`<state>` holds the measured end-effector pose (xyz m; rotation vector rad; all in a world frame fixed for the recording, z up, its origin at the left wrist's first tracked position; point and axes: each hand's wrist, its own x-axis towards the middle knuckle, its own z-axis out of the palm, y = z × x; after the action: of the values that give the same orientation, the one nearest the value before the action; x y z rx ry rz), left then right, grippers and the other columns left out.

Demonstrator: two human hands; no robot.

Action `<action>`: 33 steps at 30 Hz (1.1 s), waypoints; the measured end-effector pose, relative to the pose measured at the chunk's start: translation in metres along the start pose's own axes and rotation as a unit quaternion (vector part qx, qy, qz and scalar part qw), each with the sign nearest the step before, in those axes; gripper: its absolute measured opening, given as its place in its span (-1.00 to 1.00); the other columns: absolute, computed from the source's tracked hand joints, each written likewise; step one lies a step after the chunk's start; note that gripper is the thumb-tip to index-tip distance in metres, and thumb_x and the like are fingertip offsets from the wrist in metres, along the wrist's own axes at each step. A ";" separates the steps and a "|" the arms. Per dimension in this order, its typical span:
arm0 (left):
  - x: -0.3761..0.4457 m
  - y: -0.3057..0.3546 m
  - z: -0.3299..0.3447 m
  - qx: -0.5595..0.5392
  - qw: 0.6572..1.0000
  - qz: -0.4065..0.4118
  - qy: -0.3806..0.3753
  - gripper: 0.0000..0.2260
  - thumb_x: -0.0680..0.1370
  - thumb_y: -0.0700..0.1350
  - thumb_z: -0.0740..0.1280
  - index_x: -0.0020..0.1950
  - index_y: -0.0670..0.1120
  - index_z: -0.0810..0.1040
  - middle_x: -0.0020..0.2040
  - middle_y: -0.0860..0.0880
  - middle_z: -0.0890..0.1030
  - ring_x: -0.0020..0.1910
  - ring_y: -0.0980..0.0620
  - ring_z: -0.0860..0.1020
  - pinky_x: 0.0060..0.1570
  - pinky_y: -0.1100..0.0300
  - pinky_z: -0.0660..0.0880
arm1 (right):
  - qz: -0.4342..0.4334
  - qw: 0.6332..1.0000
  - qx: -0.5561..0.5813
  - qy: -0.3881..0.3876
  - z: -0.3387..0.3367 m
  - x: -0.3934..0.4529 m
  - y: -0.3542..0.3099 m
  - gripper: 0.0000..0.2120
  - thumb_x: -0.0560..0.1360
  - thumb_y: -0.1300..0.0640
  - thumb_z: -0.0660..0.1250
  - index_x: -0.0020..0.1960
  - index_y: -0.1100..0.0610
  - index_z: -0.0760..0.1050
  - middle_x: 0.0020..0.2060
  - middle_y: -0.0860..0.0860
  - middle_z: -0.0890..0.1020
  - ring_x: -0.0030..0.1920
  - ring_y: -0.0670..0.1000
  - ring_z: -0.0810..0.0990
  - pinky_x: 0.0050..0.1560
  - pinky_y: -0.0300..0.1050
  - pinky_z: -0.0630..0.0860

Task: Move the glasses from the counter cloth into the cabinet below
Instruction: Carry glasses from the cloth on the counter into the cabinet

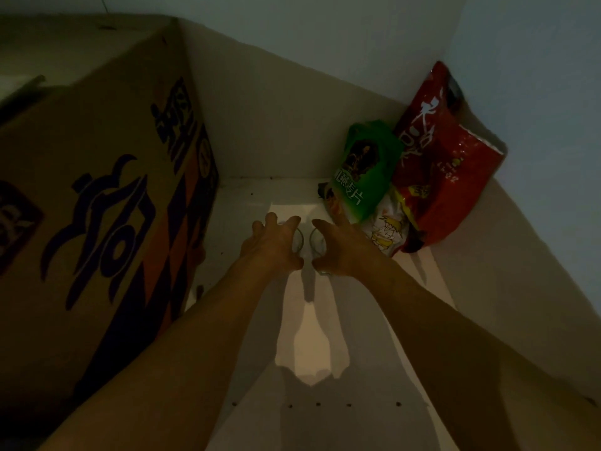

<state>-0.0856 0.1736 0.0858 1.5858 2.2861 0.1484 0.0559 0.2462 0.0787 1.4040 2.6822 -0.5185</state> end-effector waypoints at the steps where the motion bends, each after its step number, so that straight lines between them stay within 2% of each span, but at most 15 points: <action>1: -0.002 0.000 -0.003 0.001 1.000 0.003 -0.002 -0.17 0.42 0.06 0.51 0.56 0.15 0.10 0.50 -0.12 0.15 0.44 -0.22 0.16 0.22 -0.11 0.40 | -0.001 1.000 -0.004 -0.004 -0.001 -0.001 0.000 -0.09 0.37 -0.05 0.50 0.57 -0.07 0.08 0.57 0.15 0.02 0.47 0.35 0.16 0.32 0.26 0.39; 5: -0.011 0.002 -0.018 0.025 0.999 0.004 -0.022 -0.13 0.37 0.07 0.54 0.55 0.16 0.11 0.50 -0.10 0.15 0.45 -0.20 0.15 0.26 -0.12 0.41 | -0.009 0.999 -0.035 -0.009 -0.013 -0.007 -0.004 -0.10 0.28 -0.09 0.50 0.52 -0.11 0.15 0.54 0.15 0.08 0.45 0.33 0.19 0.31 0.27 0.38; 8: -0.021 0.004 -0.034 0.055 0.998 0.010 -0.041 -0.18 0.35 0.09 0.55 0.51 0.15 0.20 0.44 -0.10 0.22 0.42 -0.21 0.20 0.22 -0.10 0.42 | -0.009 0.998 -0.058 -0.010 -0.027 -0.014 -0.010 -0.08 0.20 -0.14 0.45 0.50 -0.13 0.18 0.50 0.15 0.15 0.44 0.30 0.22 0.32 0.27 0.37; 15: -0.066 0.025 -0.074 0.080 0.996 0.019 -0.027 -0.25 0.33 0.10 0.55 0.45 0.12 0.29 0.36 -0.09 0.33 0.36 -0.20 0.31 0.25 -0.12 0.42 | -0.024 0.998 -0.048 -0.037 -0.077 -0.066 -0.028 -0.18 0.34 -0.09 0.49 0.52 -0.08 0.20 0.47 0.12 0.25 0.42 0.21 0.33 0.29 0.15 0.45; 17: -0.090 0.033 -0.085 0.085 0.995 0.026 -0.037 -0.33 0.34 0.08 0.54 0.38 0.12 0.34 0.31 -0.07 0.35 0.35 -0.20 0.32 0.23 -0.12 0.42 | -0.015 0.996 -0.062 -0.057 -0.093 -0.094 -0.039 -0.26 0.34 -0.11 0.48 0.44 -0.05 0.28 0.39 0.13 0.32 0.33 0.21 0.40 0.21 0.13 0.50; 20: -0.138 0.050 -0.107 0.100 0.993 0.011 -0.064 -0.31 0.40 0.02 0.52 0.45 0.10 0.29 0.36 -0.08 0.31 0.39 -0.18 0.29 0.27 -0.09 0.41 | -0.013 0.997 -0.048 -0.061 -0.117 -0.147 -0.052 -0.41 0.40 0.01 0.49 0.35 0.07 0.36 0.27 0.15 0.39 0.26 0.21 0.43 0.20 0.09 0.49; 23: -0.190 0.064 -0.142 0.119 0.990 0.016 -0.077 -0.30 0.41 0.04 0.51 0.48 0.09 0.26 0.37 -0.08 0.34 0.35 -0.16 0.36 0.25 -0.09 0.46 | 0.001 0.996 -0.024 -0.092 -0.154 -0.204 -0.068 -0.46 0.44 0.10 0.46 0.35 0.11 0.35 0.25 0.15 0.42 0.25 0.24 0.45 0.20 0.14 0.48; 26: -0.237 0.083 -0.193 0.131 0.987 0.019 -0.090 -0.33 0.41 0.07 0.50 0.46 0.11 0.30 0.32 -0.04 0.40 0.30 -0.13 0.42 0.17 -0.08 0.52 | 0.028 0.990 -0.029 -0.134 -0.200 -0.249 -0.087 -0.35 0.42 0.04 0.45 0.44 0.04 0.28 0.34 0.12 0.37 0.29 0.25 0.42 0.20 0.19 0.47; 29: -0.284 0.110 -0.250 0.118 0.988 0.031 -0.098 -0.41 0.41 0.06 0.48 0.40 0.13 0.37 0.31 -0.02 0.44 0.27 -0.13 0.46 0.14 -0.07 0.52 | 0.040 0.986 0.001 -0.163 -0.250 -0.291 -0.102 -0.25 0.36 -0.03 0.45 0.48 -0.06 0.24 0.35 0.11 0.40 0.25 0.24 0.47 0.15 0.09 0.47; 33: -0.344 0.142 -0.332 0.069 0.986 0.042 -0.146 -0.41 0.47 0.10 0.42 0.47 0.14 0.31 0.44 -0.03 0.37 0.39 -0.15 0.37 0.28 -0.07 0.39 | 0.026 0.978 -0.002 -0.209 -0.346 -0.346 -0.127 -0.37 0.43 -0.02 0.45 0.43 0.04 0.32 0.35 0.14 0.44 0.25 0.21 0.50 0.20 0.11 0.50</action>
<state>0.0329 -0.0543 0.5136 1.6495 2.0424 -0.2139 0.1858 0.0207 0.5123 1.1979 2.3050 -0.7118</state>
